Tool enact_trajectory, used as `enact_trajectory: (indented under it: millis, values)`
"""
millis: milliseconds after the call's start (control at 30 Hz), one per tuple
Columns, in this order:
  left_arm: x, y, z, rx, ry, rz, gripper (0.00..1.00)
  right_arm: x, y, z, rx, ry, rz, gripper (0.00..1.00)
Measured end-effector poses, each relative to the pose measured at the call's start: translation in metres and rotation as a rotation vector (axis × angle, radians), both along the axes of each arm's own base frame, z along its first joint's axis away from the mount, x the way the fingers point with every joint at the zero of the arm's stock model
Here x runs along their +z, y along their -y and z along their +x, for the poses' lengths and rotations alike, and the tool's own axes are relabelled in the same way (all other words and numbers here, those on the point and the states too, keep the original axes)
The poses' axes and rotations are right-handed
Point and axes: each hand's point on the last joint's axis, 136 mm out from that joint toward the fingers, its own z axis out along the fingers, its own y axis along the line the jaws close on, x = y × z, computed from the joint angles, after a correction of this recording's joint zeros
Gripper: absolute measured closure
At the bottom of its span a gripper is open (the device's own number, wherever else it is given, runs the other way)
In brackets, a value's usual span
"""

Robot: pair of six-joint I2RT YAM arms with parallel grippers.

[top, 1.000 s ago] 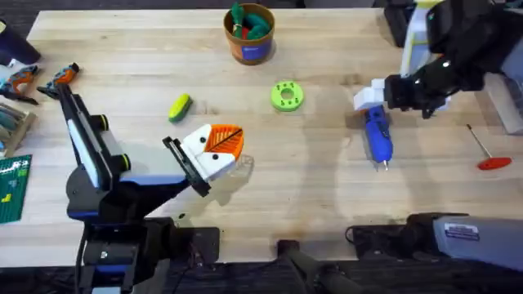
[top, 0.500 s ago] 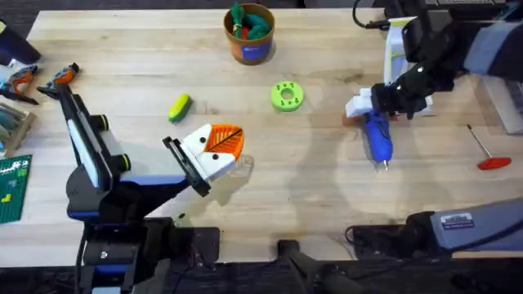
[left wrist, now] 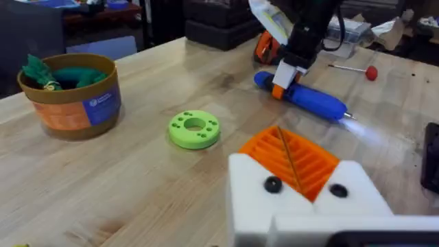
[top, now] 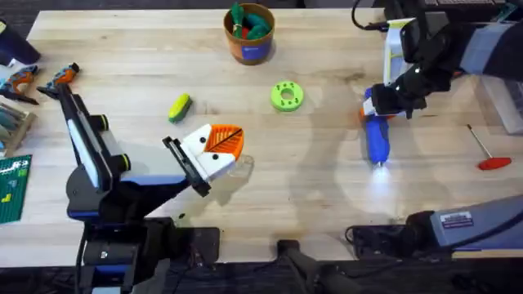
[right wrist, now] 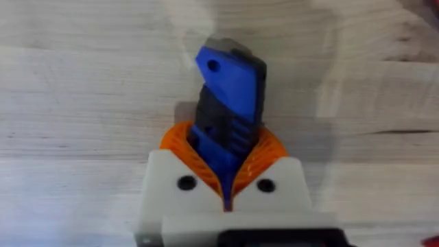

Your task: Pick up the gripper from the table and insert it into the empty holder that is missing its gripper. Then pick up a screw, insert it into the mounting hole, and use the screwdriver to tighten it. Finally, clean up the table by picking up the vegetable and placing it into the bucket.

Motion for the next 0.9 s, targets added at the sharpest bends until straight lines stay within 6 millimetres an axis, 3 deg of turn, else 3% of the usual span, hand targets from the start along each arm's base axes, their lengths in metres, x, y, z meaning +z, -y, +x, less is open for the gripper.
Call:
enact_trajectory:
  millis: [333,467,633,733,900]
  values:
    - [0.0,0.0,0.0,0.0,0.0,0.0,0.996,0.002,0.001,-0.009,0.006,-0.044,-0.002,0.975]
    - [0.0,0.0,0.0,0.0,0.0,0.0,0.996,0.02,0.001,0.003,0.007,-0.018,-0.002,0.975]
    - [0.0,0.0,0.0,0.0,0.0,0.0,0.996,0.08,-0.004,0.052,0.004,0.18,0.013,0.975]
    - [0.0,0.0,0.0,0.0,0.0,0.0,0.996,0.135,-0.019,0.08,0.035,0.337,0.048,0.975]
    - [0.0,0.0,0.0,0.0,0.0,0.0,0.996,0.233,-0.063,0.115,0.138,0.616,0.16,0.975]
